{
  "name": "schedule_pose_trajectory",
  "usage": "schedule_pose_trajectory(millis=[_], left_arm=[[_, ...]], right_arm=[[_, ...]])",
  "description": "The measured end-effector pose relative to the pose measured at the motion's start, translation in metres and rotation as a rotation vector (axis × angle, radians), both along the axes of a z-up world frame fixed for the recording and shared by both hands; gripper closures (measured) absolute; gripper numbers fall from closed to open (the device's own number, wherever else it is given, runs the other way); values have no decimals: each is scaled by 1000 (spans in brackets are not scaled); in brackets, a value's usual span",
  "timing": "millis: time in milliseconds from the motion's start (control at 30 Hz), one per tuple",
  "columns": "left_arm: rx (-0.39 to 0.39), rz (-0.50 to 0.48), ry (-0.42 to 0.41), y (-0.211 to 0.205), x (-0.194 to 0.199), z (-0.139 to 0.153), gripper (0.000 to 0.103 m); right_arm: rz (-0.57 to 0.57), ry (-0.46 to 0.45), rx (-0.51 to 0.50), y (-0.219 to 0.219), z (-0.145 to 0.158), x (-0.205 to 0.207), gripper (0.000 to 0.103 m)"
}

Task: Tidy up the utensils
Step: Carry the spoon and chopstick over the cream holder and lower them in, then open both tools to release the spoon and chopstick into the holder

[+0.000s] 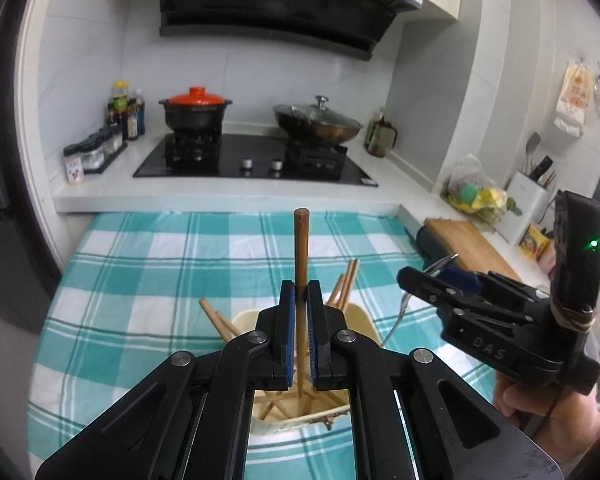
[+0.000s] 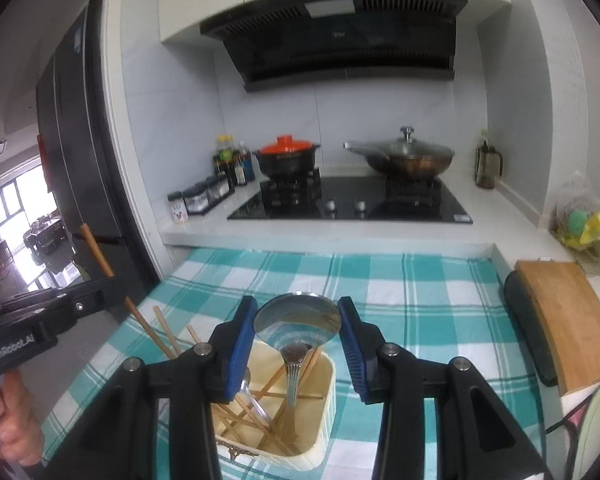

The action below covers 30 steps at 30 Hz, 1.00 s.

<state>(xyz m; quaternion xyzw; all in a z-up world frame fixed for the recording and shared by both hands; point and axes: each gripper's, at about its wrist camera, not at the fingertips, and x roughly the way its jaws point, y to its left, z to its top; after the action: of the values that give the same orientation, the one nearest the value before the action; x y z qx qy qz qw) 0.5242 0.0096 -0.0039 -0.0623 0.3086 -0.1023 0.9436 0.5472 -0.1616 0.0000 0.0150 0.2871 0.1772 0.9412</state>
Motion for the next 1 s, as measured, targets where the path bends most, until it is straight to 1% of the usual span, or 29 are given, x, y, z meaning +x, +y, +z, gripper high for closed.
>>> schedule_pose_trajectory(millis=[67, 167, 200, 267, 300, 333, 400, 467, 533, 567, 600, 667, 733, 833, 900, 967, 1000], left_arm=[[3, -3, 40, -4, 12, -14, 99], [14, 20, 74, -6, 24, -31, 98], [22, 36, 77, -5, 26, -35, 98], [30, 57, 79, -2, 26, -41, 89], [31, 65, 81, -1, 24, -42, 72], [32, 75, 76, 1, 20, -42, 50], [51, 99, 43, 5, 6, -36, 35], [78, 98, 9, 6, -12, -26, 30], [109, 117, -23, 5, -35, -17, 12], [123, 135, -49, 3, -50, -12, 8], [143, 157, -76, 2, -65, -8, 2], [189, 204, -120, -2, -94, -1, 1], [228, 236, -138, -6, -117, 3, 1], [243, 276, -153, -10, -150, 6, 1], [263, 319, -174, -12, -169, 7, 1], [275, 336, -197, -13, -189, 8, 0], [276, 341, -188, -14, -196, 9, 1]], right_arm=[[-7, 83, -15, 3, -23, 18, 61], [-25, 170, -29, 6, -49, 38, 61], [-38, 186, -26, 5, -55, 42, 61], [-53, 215, -22, 4, -63, 50, 61], [-58, 218, -13, 2, -65, 52, 61], [-65, 219, -5, 0, -65, 54, 61], [-70, 205, 13, -4, -60, 51, 53], [-76, 172, 16, -9, -49, 42, 50], [-71, 139, 7, -12, -35, 28, 50], [-71, 123, 1, -13, -29, 19, 47], [-70, 107, -5, -14, -23, 7, 42], [-64, 73, -10, -16, -13, -19, 37], [-59, 53, -18, -18, -6, -49, 31], [-71, 25, -12, -23, 4, -93, 27], [-86, 13, -8, -26, 9, -120, 21], [-99, -6, -12, -28, 15, -146, 19], [-105, -14, -20, -28, 16, -157, 18]])
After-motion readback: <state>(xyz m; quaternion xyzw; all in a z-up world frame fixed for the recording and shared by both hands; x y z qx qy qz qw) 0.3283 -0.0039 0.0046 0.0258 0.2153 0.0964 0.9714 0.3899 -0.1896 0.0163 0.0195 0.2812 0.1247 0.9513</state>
